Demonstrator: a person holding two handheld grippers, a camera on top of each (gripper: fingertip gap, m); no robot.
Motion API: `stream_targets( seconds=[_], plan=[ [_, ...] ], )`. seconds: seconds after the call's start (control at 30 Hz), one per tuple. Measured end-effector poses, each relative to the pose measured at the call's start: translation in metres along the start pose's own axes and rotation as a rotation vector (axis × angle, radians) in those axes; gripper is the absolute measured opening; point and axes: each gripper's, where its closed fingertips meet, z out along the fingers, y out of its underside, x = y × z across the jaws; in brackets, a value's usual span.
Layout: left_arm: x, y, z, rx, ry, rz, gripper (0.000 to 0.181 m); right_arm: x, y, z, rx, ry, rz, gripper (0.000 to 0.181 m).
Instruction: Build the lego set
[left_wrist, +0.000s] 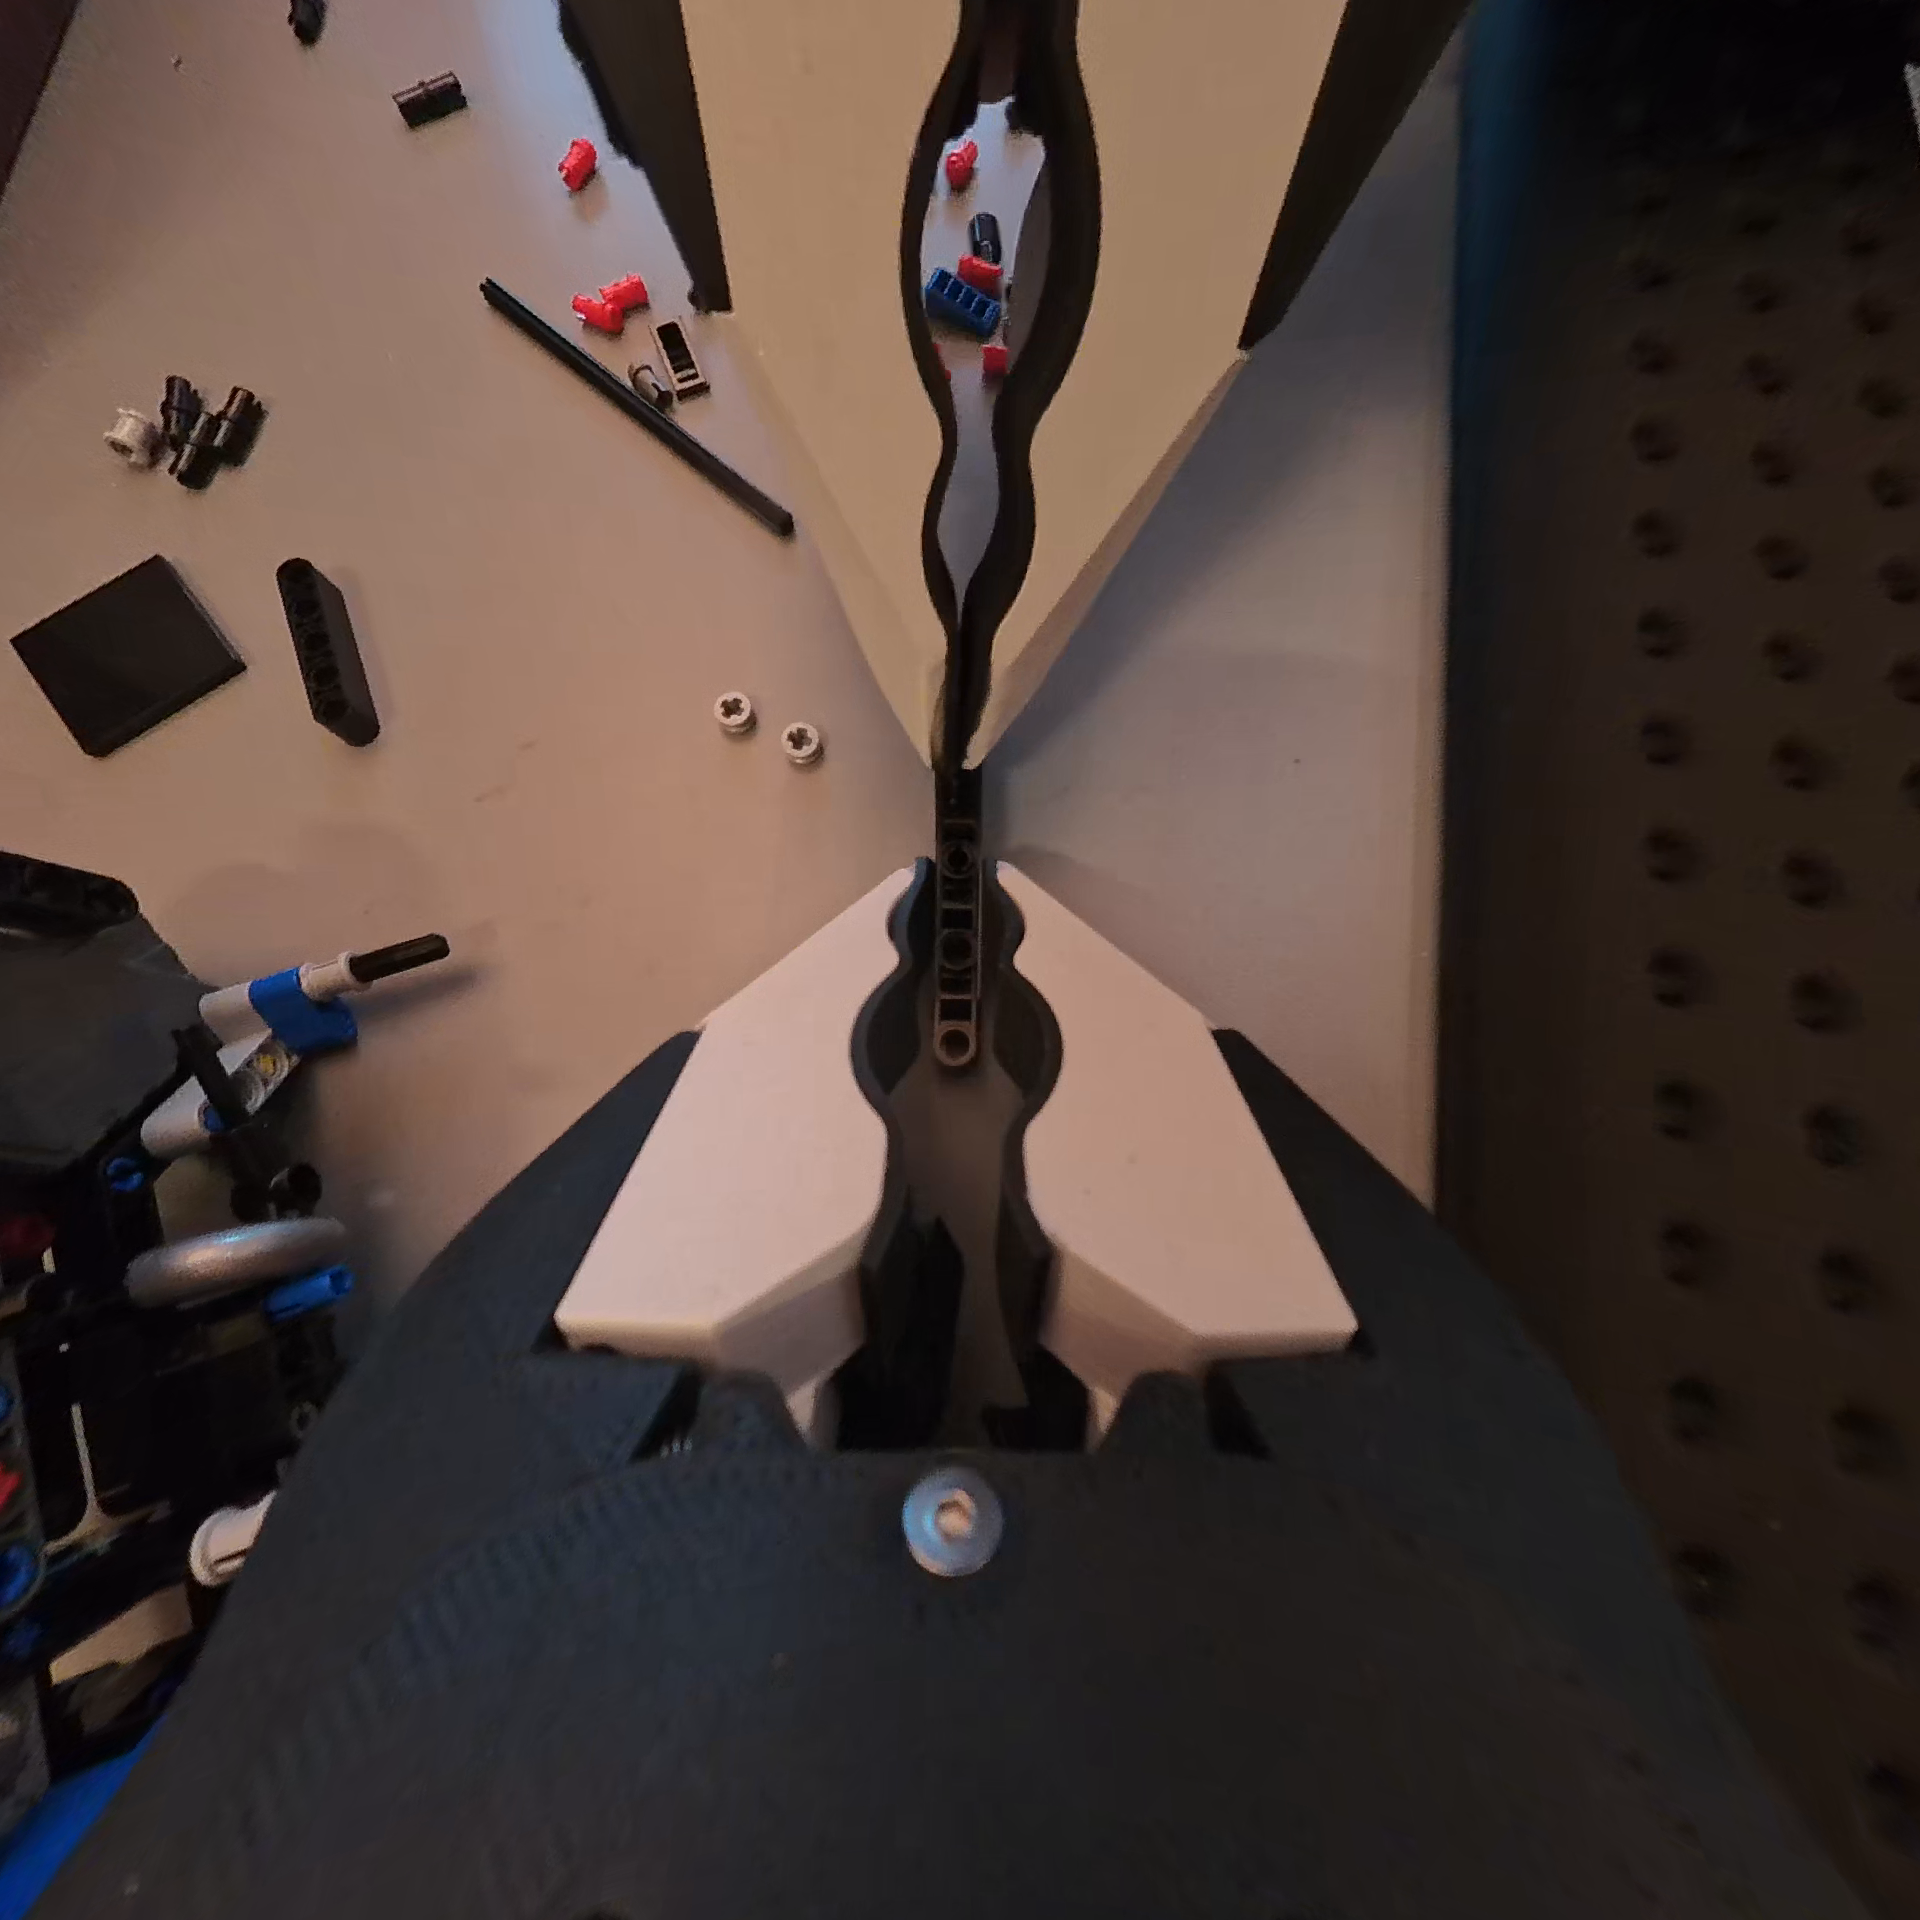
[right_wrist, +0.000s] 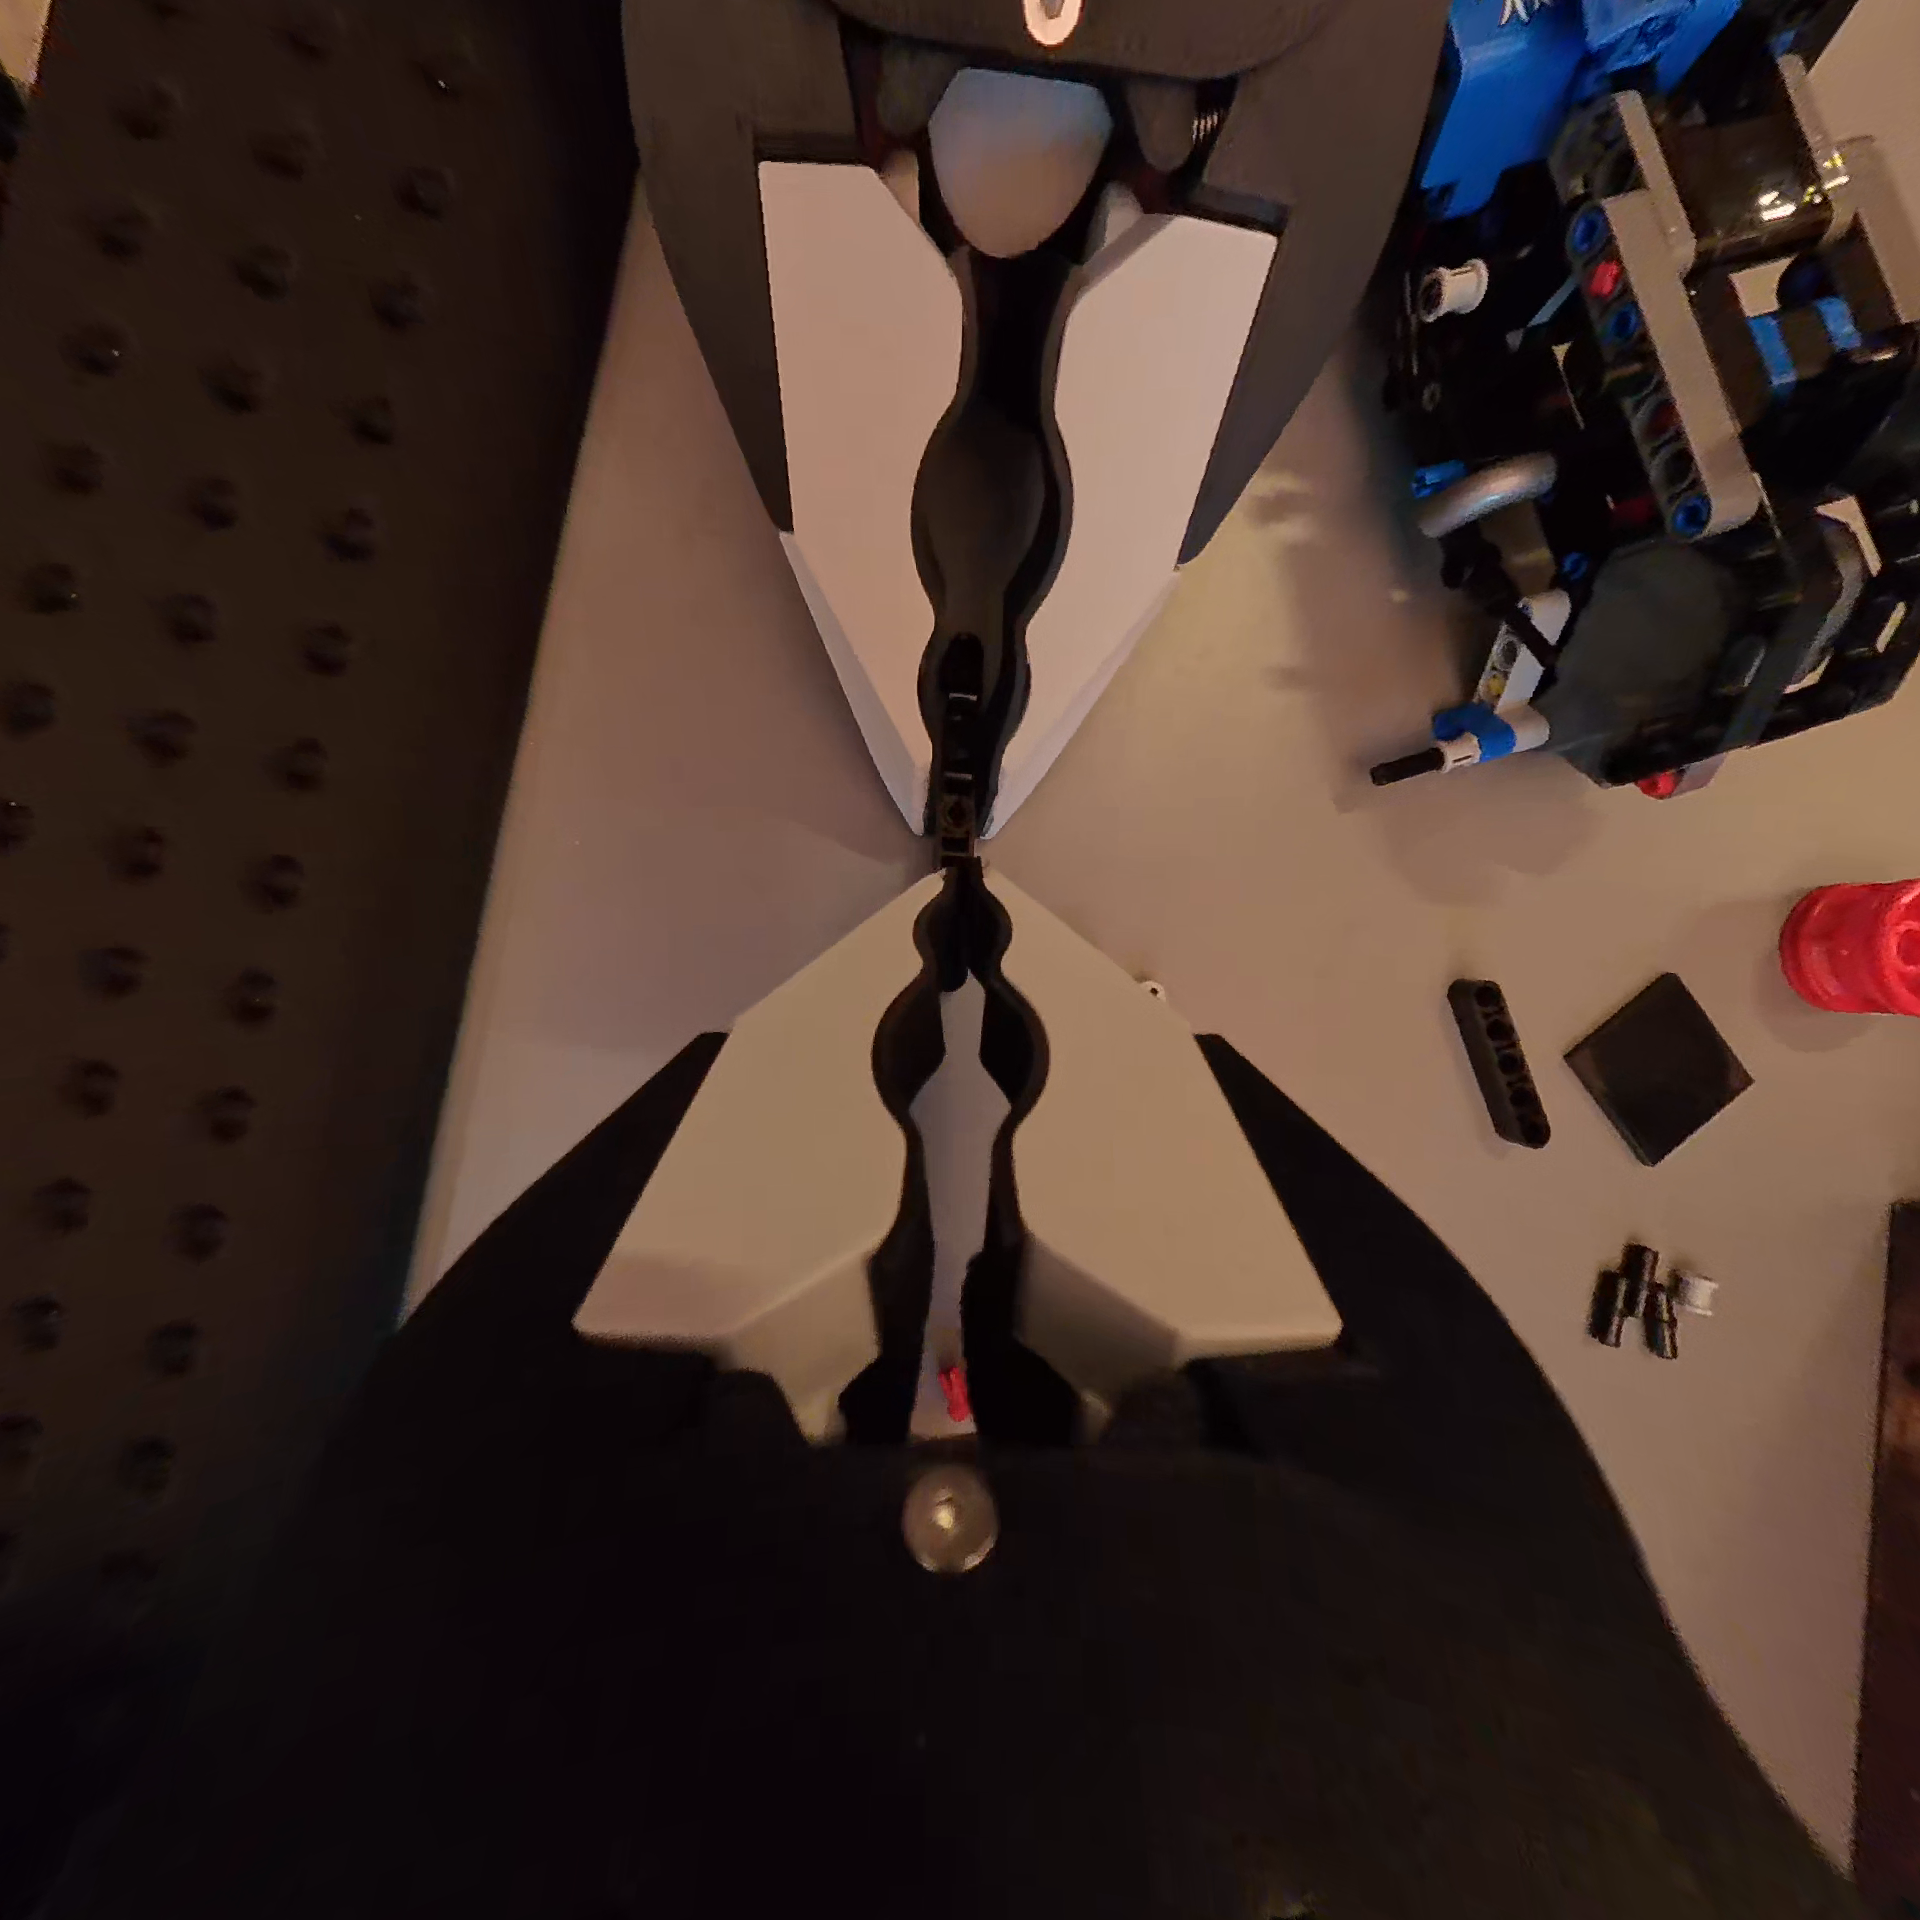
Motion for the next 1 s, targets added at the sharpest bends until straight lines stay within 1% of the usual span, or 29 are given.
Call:
stream_targets(
  seconds=[0.13, 0.17, 0.23, 0.27, 0.33, 0.4, 0.43, 0.5, 0.6, 0.7, 0.77, 0.9, 1.0],
  plan=[
    [0.0, 0.0, 0.0, -0.001, -0.003, 0.004, 0.007, 0.002, -0.002, -0.003, 0.051, -0.008, 0.055, 0.0],
    [0.001, 0.0, 0.0, 0.0, 0.0, 0.006, 0.007, 0.006, -0.004, -0.012, 0.081, 0.005, 0.076, 0.0],
    [0.002, 0.0, -0.001, 0.0, -0.002, 0.006, 0.006, 0.022, -0.002, -0.045, 0.129, 0.105, 0.125, 0.006],
    [0.002, 0.001, -0.001, -0.002, -0.003, 0.008, 0.007, 0.031, 0.003, -0.062, 0.139, 0.163, 0.157, 0.012],
    [0.002, 0.001, -0.002, -0.008, -0.005, 0.011, 0.006, 0.045, 0.026, -0.088, 0.107, 0.269, 0.215, 0.015],
    [0.003, 0.002, -0.002, -0.016, -0.011, 0.019, 0.007, 0.055, 0.057, -0.103, 0.028, 0.361, 0.272, 0.016],
    [0.003, 0.002, -0.002, -0.018, -0.012, 0.022, 0.007, 0.058, 0.069, -0.107, 0.016, 0.385, 0.299, 0.016],
    [0.003, 0.002, -0.003, -0.018, -0.011, 0.018, 0.009, 0.06, 0.088, -0.113, 0.003, 0.415, 0.354, 0.014],
    [0.004, 0.002, -0.003, -0.015, -0.003, 0.006, 0.012, 0.06, 0.128, -0.117, -0.104, 0.453, 0.436, 0.015],
    [0.004, 0.002, -0.003, -0.016, -0.005, 0.006, 0.014, 0.055, 0.151, -0.117, -0.141, 0.452, 0.498, 0.016],
    [0.004, 0.002, -0.003, -0.014, -0.005, 0.006, 0.015, 0.053, 0.161, -0.113, -0.16, 0.44, 0.522, 0.014],
    [0.003, 0.001, -0.002, -0.009, -0.004, 0.0, 0.015, 0.045, 0.165, -0.103, -0.178, 0.409, 0.516, 0.013],
    [0.003, 0.001, -0.002, -0.007, -0.004, -0.002, 0.014, 0.048, 0.172, -0.105, -0.171, 0.418, 0.528, 0.009]
  ],
)
